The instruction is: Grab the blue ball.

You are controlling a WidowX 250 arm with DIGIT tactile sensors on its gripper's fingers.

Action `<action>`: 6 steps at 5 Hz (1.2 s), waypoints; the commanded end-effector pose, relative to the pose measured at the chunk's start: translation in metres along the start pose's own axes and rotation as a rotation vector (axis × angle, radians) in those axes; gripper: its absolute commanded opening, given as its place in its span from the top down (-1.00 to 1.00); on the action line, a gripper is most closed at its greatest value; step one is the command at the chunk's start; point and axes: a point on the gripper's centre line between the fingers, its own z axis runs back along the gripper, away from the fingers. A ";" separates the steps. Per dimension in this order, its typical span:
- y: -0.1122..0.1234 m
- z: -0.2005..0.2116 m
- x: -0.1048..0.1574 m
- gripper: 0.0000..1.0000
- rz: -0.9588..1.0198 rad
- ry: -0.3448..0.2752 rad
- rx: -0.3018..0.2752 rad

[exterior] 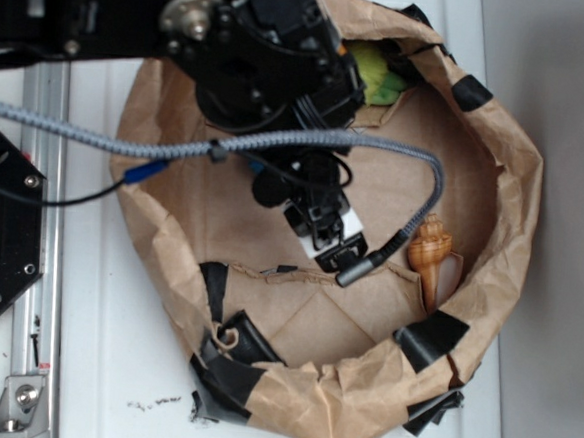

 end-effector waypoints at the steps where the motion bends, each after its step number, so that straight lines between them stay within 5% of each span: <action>1: 0.054 -0.025 0.032 -1.00 -0.011 -0.127 0.101; 2: 0.076 -0.060 0.024 -1.00 -0.072 -0.089 0.193; 3: 0.075 -0.075 0.007 -1.00 -0.135 0.007 0.204; 4: 0.054 -0.074 -0.004 1.00 -0.208 0.058 0.142; 5: 0.024 -0.054 -0.004 1.00 -0.232 0.087 0.083; 6: -0.003 -0.041 0.009 1.00 -0.296 0.049 0.096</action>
